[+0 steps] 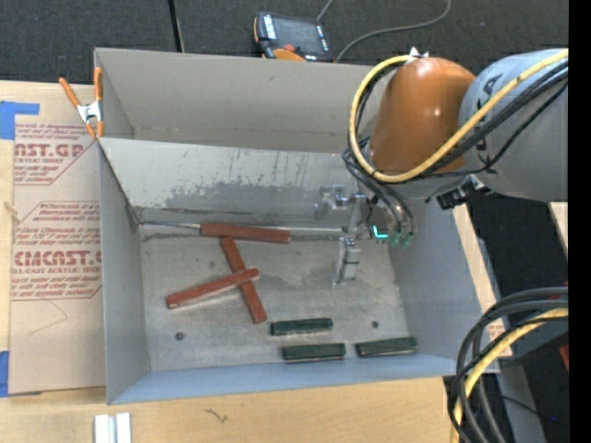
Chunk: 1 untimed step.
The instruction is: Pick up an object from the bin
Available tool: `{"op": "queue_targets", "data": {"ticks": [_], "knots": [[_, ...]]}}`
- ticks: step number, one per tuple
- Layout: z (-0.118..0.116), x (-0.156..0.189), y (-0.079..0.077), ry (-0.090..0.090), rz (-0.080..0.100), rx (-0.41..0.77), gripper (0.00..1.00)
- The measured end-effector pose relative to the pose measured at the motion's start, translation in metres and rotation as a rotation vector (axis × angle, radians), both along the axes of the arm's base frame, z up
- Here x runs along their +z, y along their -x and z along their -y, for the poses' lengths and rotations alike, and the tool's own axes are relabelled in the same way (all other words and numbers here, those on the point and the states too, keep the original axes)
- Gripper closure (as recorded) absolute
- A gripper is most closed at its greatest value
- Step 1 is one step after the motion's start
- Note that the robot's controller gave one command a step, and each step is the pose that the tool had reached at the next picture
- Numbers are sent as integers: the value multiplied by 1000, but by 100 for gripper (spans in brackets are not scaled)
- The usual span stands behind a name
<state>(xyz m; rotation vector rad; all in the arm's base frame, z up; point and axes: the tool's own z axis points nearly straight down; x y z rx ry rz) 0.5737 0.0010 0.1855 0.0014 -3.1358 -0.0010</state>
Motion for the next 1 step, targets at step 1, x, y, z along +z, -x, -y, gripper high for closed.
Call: {"op": "queue_targets", "data": {"ticks": [1], "knots": [[-42,-119,45,-1,-2,1,0]]}}
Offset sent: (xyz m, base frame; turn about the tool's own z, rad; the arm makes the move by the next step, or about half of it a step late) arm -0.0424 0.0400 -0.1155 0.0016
